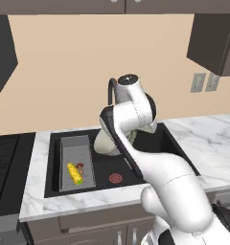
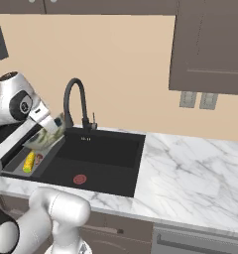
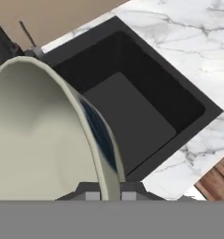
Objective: Dump the mushroom and corn from the bowl so the bowl can be washed. Place the bowl in the sink after clearing the leftovers.
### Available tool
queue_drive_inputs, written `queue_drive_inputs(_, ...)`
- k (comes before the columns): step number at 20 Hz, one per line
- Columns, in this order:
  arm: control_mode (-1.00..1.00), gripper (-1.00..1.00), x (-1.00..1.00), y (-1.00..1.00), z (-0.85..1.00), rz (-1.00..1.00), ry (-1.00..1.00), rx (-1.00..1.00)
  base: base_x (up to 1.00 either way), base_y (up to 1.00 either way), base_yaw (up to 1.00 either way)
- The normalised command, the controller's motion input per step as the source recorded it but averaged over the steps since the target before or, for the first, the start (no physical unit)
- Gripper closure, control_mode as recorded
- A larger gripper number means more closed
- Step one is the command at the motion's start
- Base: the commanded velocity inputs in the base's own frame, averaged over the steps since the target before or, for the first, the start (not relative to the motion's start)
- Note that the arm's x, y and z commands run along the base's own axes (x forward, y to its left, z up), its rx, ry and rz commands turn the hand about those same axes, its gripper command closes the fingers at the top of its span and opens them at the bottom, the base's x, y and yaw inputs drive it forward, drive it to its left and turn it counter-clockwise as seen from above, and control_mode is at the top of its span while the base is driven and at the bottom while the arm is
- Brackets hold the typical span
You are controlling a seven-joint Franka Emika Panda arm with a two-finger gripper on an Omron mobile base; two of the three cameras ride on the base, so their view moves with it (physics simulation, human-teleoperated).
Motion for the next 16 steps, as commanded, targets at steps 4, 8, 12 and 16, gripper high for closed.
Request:
queue_drive_inputs(4,-1.0,1.0,-0.09,-1.0,0.29,0.02,0.26,0.5,0.0,0.0,0.0)
queue_drive_inputs(8,-1.0,1.0,0.01,-1.0,0.16,0.08,0.31,0.44,0.0,0.0,0.0)
queue_drive_inputs(12,-1.0,1.0,0.25,-1.0,-0.04,0.12,0.25,0.46,0.0,0.0,0.0)
queue_drive_inputs(16,-1.0,1.0,0.19,-1.0,-0.59,0.17,0.11,0.38,0.0,0.0,0.0)
